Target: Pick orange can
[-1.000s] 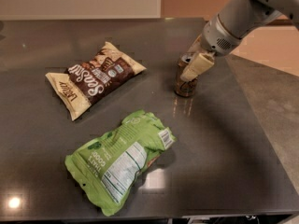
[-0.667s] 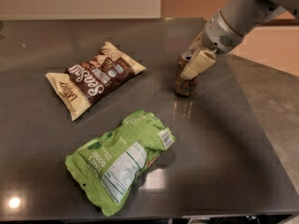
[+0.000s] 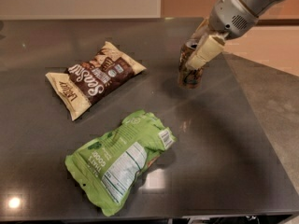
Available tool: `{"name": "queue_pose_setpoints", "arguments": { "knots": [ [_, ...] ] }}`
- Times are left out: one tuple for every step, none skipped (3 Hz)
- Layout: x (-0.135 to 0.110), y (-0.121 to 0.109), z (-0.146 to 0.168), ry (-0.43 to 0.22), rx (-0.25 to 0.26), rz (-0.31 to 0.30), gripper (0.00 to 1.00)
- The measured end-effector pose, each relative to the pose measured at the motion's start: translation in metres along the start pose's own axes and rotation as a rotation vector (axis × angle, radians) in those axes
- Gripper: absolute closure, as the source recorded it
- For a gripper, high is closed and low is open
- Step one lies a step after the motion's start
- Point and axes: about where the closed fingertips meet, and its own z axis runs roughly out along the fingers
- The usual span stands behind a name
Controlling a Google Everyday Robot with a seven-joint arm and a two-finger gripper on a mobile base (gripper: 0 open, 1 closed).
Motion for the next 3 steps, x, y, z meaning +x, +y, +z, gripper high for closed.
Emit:
{"name": "queue_pose_setpoints", "arguments": {
  "knots": [
    [-0.012, 0.007, -0.020, -0.012, -0.005, -0.031, 1.00],
    [-0.022, 0.014, -0.032, -0.027, -0.016, -0.068, 1.00],
    [-0.022, 0.014, -0.032, -0.027, -0.016, -0.068, 1.00]
  ]
}}
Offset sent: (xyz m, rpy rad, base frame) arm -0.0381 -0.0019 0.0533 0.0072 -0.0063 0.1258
